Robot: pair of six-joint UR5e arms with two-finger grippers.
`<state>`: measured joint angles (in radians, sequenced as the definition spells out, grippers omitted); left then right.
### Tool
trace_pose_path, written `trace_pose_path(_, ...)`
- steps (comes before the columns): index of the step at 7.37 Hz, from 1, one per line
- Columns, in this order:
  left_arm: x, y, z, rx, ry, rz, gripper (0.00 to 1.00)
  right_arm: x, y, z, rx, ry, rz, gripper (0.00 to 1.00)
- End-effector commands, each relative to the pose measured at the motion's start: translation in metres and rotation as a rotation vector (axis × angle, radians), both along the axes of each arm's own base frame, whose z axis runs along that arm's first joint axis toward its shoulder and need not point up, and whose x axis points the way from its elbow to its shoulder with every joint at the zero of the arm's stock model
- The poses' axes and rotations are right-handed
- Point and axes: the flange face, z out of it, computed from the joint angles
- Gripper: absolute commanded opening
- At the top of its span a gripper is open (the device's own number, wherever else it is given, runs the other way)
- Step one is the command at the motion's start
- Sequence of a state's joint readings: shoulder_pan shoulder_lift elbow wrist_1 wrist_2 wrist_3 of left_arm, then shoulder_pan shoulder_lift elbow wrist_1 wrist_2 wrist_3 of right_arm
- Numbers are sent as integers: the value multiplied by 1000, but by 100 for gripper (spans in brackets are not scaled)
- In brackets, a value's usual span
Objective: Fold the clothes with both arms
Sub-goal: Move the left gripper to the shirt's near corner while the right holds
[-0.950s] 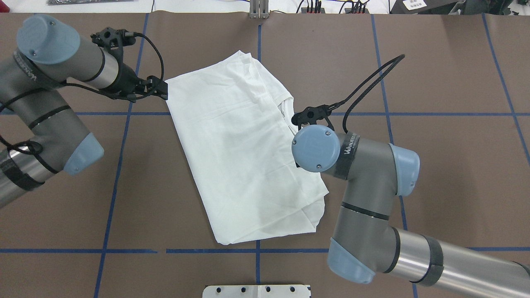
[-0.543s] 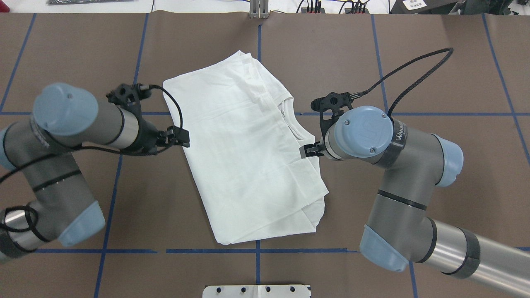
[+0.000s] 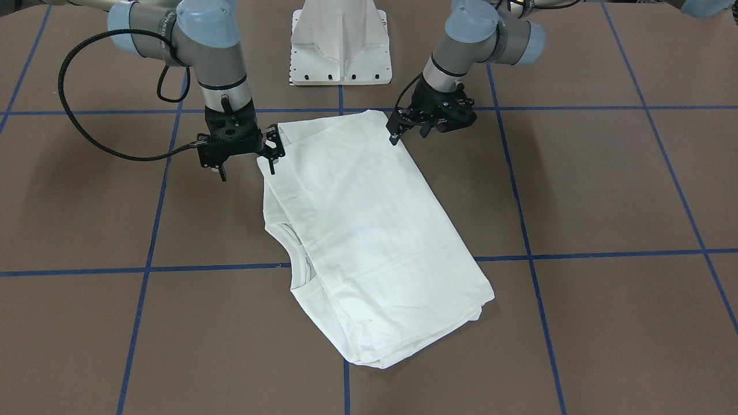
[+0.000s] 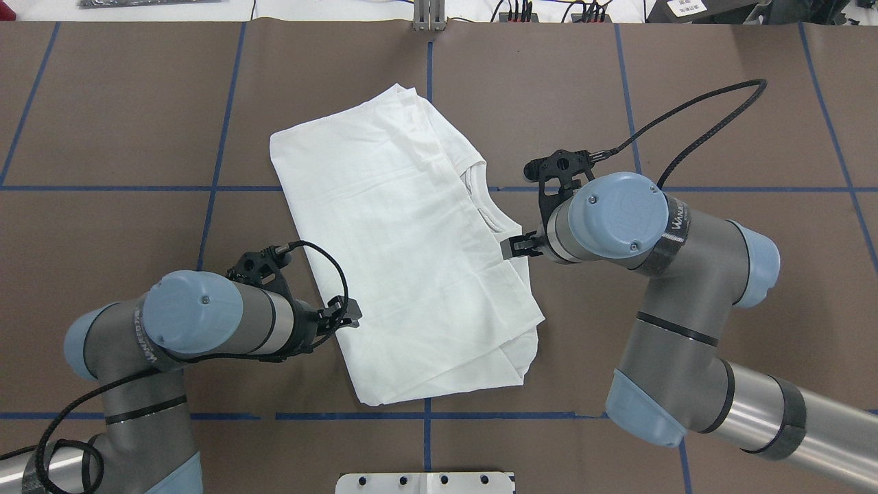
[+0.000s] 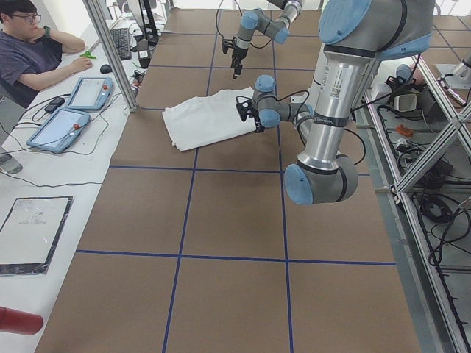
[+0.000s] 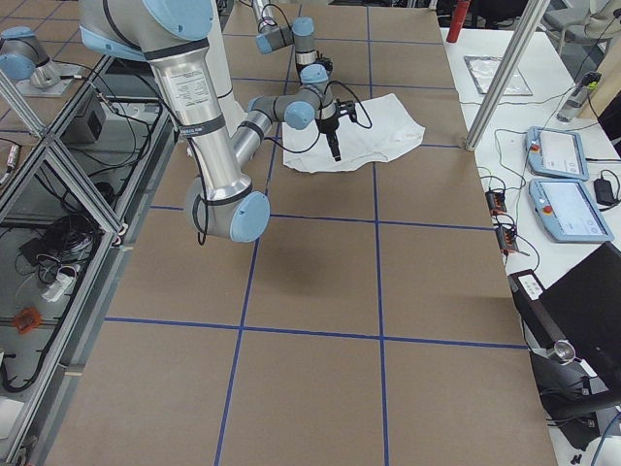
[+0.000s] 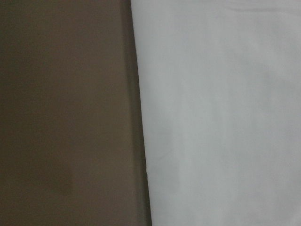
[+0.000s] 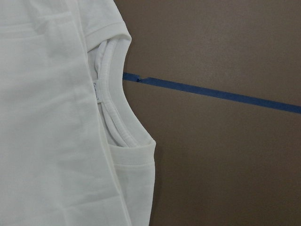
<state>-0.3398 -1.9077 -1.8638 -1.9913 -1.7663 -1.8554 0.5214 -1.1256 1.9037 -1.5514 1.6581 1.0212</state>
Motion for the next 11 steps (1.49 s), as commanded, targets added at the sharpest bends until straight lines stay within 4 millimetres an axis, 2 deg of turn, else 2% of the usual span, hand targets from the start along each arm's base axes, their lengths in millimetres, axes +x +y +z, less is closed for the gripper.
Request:
trace_pose_path(1, 26, 31, -9, -59, 13, -5, 89, 0, 0, 1, -3, 2, 1, 100)
trace_pose_path(3, 41, 40, 1, -63, -10, 13, 89, -1, -1, 2, -4, 5, 1, 100)
trace_pose_path(4, 43, 40, -7, -60, 2, 15, 89, -1, -1, 3, -5, 6, 1, 100)
trace_pose_path(8, 47, 44, -16, -55, 17, 22, 64, -1, 0, 5, -6, 7, 0, 100)
trace_pose_path(11, 50, 53, -18, -55, 19, 37, 64, 0, 0, 9, -9, 13, 1, 100)
